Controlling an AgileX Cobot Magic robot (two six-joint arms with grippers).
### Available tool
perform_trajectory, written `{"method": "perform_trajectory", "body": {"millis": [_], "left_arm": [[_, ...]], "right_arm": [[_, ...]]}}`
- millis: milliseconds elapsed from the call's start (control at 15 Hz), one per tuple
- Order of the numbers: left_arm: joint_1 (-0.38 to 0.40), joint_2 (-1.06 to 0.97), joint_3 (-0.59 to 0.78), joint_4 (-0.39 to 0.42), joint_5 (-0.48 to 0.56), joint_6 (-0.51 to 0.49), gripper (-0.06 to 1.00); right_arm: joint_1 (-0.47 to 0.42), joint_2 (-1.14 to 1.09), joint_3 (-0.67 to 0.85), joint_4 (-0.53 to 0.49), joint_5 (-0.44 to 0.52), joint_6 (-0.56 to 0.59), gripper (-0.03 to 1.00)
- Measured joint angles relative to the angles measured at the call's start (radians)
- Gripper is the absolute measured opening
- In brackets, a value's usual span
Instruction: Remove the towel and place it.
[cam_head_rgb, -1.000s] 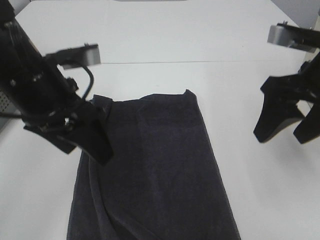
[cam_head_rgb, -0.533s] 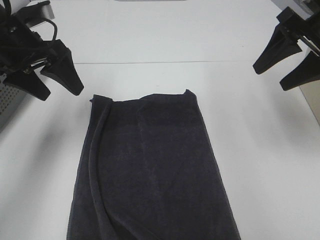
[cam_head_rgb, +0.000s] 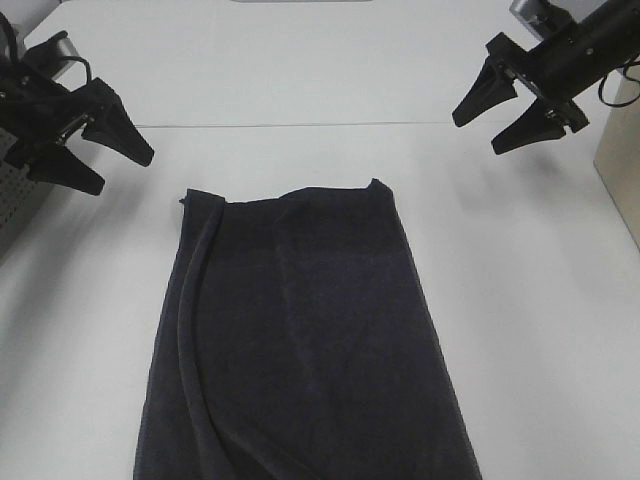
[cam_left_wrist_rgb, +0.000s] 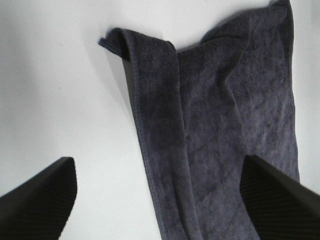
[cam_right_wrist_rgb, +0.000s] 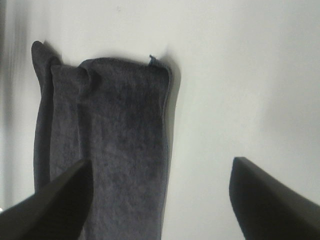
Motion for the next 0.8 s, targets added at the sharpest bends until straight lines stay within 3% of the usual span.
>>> {"method": "perform_trajectory", "body": {"millis": [400, 800], "left_arm": [[0.001, 0.256, -0.252, -0.096, 0.005, 0.01, 0.83], [-0.005, 0.328, -0.294, -0.133, 0.019, 0.017, 0.83]], "right_arm": [[0.0, 0.23, -0.176, 0.098, 0.0, -0.007, 0.73], [0.001, 0.315, -0.192, 0.116, 0.002, -0.008, 0.73]]}}
